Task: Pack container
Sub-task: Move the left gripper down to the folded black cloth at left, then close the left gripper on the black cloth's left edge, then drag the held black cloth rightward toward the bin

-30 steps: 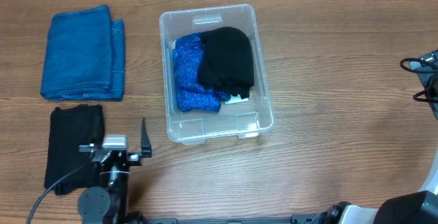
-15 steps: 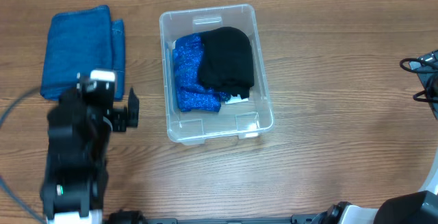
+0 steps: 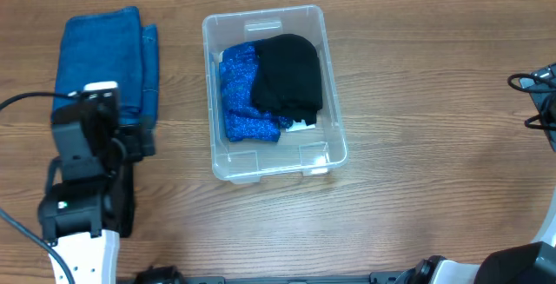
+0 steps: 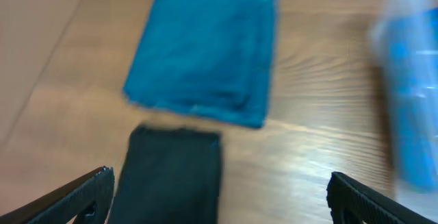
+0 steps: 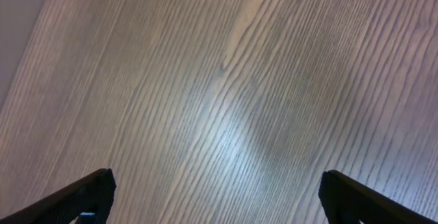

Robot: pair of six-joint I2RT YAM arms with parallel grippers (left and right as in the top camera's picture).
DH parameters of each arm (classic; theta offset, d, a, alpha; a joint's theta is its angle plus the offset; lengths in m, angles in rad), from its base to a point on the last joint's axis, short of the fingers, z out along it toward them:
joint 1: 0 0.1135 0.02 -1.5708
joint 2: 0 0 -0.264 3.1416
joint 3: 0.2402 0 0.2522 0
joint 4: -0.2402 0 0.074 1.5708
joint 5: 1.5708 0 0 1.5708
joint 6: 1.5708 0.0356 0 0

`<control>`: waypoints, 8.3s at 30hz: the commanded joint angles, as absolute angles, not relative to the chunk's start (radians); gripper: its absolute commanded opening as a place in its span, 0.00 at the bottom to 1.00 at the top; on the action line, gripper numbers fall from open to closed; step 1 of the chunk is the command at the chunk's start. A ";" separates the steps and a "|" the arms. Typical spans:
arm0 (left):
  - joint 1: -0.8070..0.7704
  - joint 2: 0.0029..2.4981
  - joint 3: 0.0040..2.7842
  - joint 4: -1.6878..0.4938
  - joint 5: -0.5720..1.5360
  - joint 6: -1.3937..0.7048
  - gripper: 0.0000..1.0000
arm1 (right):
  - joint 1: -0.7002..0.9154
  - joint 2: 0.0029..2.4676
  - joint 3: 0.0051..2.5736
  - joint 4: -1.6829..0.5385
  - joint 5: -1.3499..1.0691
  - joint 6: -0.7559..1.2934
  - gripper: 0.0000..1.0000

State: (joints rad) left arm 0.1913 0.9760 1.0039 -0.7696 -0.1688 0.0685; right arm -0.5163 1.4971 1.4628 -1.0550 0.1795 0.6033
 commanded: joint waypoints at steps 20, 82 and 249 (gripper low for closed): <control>0.877 1.376 1.218 -0.709 0.693 0.153 1.00 | -0.519 1.497 1.457 -1.050 0.178 0.611 1.00; 0.857 1.909 1.245 -0.939 -0.162 0.073 1.00 | -0.519 1.497 1.457 -1.049 0.178 0.611 1.00; 0.817 1.910 0.837 -0.614 0.826 0.247 0.78 | -0.519 1.497 1.457 -1.049 0.178 0.611 1.00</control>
